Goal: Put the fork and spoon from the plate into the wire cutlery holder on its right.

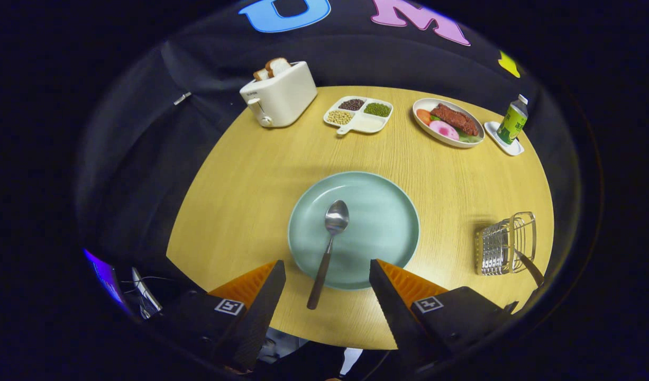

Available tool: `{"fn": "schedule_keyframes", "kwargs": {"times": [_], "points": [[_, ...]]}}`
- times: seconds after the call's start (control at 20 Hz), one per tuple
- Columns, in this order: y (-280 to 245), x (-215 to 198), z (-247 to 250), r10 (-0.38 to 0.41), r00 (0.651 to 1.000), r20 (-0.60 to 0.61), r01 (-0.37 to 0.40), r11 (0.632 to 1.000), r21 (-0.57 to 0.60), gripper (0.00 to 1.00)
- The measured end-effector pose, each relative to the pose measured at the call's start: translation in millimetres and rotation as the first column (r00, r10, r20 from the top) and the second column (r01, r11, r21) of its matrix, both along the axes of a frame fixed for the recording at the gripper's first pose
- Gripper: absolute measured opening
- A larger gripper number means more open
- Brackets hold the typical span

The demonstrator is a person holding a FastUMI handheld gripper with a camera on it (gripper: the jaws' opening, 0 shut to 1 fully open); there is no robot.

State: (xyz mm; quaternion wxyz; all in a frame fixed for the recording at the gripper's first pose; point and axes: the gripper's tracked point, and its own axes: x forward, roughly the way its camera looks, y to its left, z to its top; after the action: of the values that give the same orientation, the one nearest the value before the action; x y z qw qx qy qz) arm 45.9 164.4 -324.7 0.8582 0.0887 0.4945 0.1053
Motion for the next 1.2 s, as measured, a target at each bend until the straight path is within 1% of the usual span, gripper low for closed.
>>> {"fn": "schedule_keyframes", "kwargs": {"times": [0.15, 0.35, 0.6, 0.7, 0.8, 0.95, 1.05, 1.1, 1.15, 1.2], "points": [[0.3, 8.9, -22.4, -0.016, 0.999, -0.034, 0.015, 1.0, -0.026, 1.0], [-4.2, 20.2, -48.5, -0.012, 0.998, -0.063, 0.007, 0.996, -0.083, 1.0], [-1.2, 30.7, -70.5, -0.051, 0.993, -0.11, 0.037, 0.992, -0.124, 1.0], [-2.5, 29.2, -79.6, -0.046, 0.989, -0.141, 0.026, 0.99, -0.141, 1.0], [-2.6, 21.6, -88.2, -0.04, 0.98, -0.196, 0.01, 0.988, -0.152, 1.0], [-4.6, 23.3, -91.3, -0.045, 0.978, -0.203, 0.01, 0.986, -0.168, 0.99], [-4.1, 18.1, -95.6, -0.031, 0.974, -0.223, -0.008, 0.985, -0.17, 0.92], [-3.9, 15.5, -98.2, -0.018, 0.971, -0.237, -0.025, 0.984, -0.178, 0.79], [-2.9, 18.9, -96.3, -0.014, 0.975, -0.222, -0.026, 0.984, -0.176, 0.71], [-4.5, 17.9, -98.1, -0.005, 0.972, -0.235, -0.039, 0.982, -0.185, 0.66]]}}
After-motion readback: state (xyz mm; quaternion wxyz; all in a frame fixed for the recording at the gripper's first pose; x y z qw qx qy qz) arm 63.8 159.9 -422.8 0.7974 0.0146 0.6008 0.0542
